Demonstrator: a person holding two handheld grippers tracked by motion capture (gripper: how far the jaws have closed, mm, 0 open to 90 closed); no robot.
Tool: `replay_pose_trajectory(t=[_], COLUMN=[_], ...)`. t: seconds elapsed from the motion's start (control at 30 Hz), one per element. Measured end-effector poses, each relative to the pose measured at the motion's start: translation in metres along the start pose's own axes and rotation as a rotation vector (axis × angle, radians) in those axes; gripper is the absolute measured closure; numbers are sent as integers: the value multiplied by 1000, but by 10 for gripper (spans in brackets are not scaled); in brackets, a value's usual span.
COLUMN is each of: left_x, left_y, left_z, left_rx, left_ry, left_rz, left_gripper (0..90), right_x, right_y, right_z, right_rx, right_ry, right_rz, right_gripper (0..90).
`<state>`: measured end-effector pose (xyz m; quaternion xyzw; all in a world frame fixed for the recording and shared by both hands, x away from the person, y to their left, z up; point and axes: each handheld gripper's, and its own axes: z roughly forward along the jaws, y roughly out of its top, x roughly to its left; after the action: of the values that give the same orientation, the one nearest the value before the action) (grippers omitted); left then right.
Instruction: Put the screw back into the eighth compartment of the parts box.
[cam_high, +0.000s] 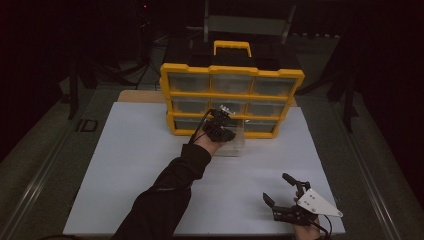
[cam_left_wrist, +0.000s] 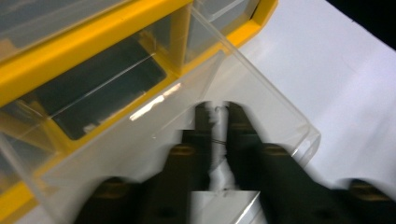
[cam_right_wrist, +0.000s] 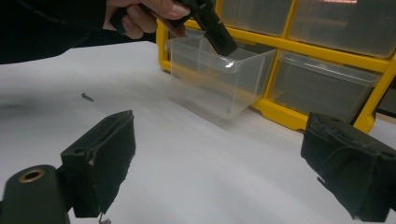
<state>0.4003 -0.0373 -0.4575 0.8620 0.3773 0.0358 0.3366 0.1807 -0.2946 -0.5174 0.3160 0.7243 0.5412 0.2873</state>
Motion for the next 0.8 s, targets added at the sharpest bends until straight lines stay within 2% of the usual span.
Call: replay_pose_trajectory(t=[0.17,0.27,0.33,0.57,0.8], left_x=[0,3,4,2,-3], left_y=[2,1,0,-4,-13], left_z=[-10,-23,-29,-48,-66], left_rx=[-37,-70,-80,-110,-129], left_ry=[6,9,2,-41,-74], left_rz=[-14,-22,-10,6,22], left_gripper=[493,390,320,172,91], right_x=[0,0,0,0,0], right_y=[0,0,0,-1,-1], right_z=[0,0,1,1,1], right_rx=[1,3,4,6,8], right_ry=[-1,-2,-2,-3,-2], right_rz=[-2,1,1,2,0], right_gripper=[102,102,102,102,102])
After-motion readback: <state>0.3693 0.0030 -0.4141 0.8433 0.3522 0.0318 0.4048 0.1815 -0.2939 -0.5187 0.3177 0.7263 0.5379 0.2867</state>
